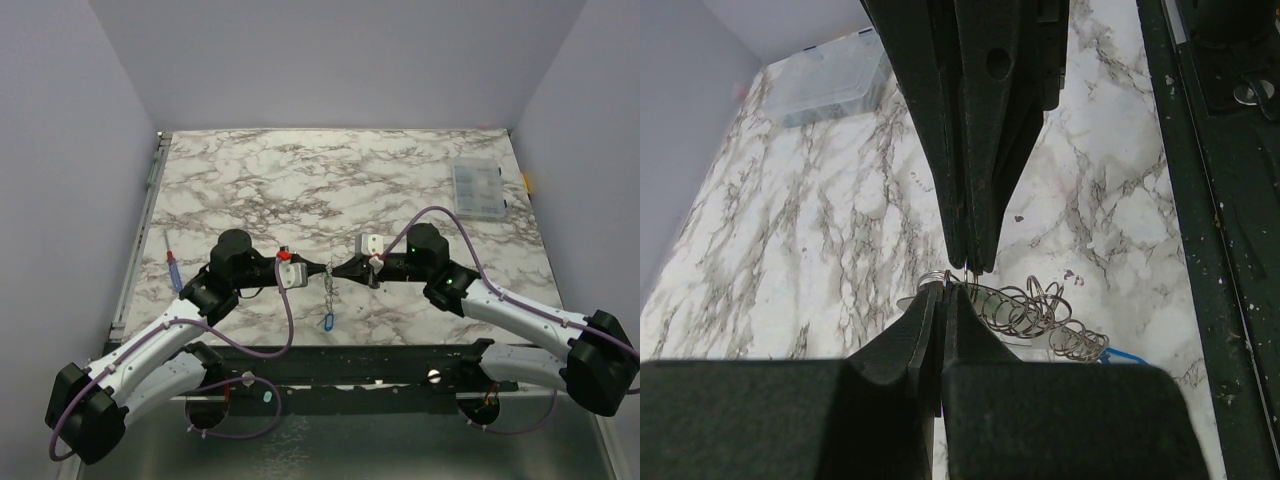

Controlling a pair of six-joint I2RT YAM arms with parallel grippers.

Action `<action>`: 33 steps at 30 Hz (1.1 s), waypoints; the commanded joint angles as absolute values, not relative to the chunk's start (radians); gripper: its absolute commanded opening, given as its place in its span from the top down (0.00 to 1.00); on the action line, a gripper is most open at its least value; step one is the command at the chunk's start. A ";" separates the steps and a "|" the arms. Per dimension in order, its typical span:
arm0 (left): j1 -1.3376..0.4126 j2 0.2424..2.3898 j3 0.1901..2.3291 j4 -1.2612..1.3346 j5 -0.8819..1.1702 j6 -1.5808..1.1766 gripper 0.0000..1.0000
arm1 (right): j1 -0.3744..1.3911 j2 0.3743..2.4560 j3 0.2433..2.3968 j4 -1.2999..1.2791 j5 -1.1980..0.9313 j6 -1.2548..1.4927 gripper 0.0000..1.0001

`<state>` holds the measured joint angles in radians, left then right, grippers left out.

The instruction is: Put the keys on the keyring

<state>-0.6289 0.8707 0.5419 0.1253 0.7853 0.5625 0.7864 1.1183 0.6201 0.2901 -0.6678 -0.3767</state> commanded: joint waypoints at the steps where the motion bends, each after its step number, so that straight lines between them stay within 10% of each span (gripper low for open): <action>1: -0.637 0.870 0.535 0.119 0.826 0.577 1.00 | 0.792 1.116 0.642 0.301 -0.676 -0.388 0.99; 33: -0.650 0.862 0.535 0.096 0.828 0.586 1.00 | 0.790 1.091 0.618 0.338 -0.609 -0.365 0.99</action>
<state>-0.6373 0.8707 0.5419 0.1238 0.7849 0.5697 0.7864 1.0920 0.6178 0.2928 -0.6327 -0.3733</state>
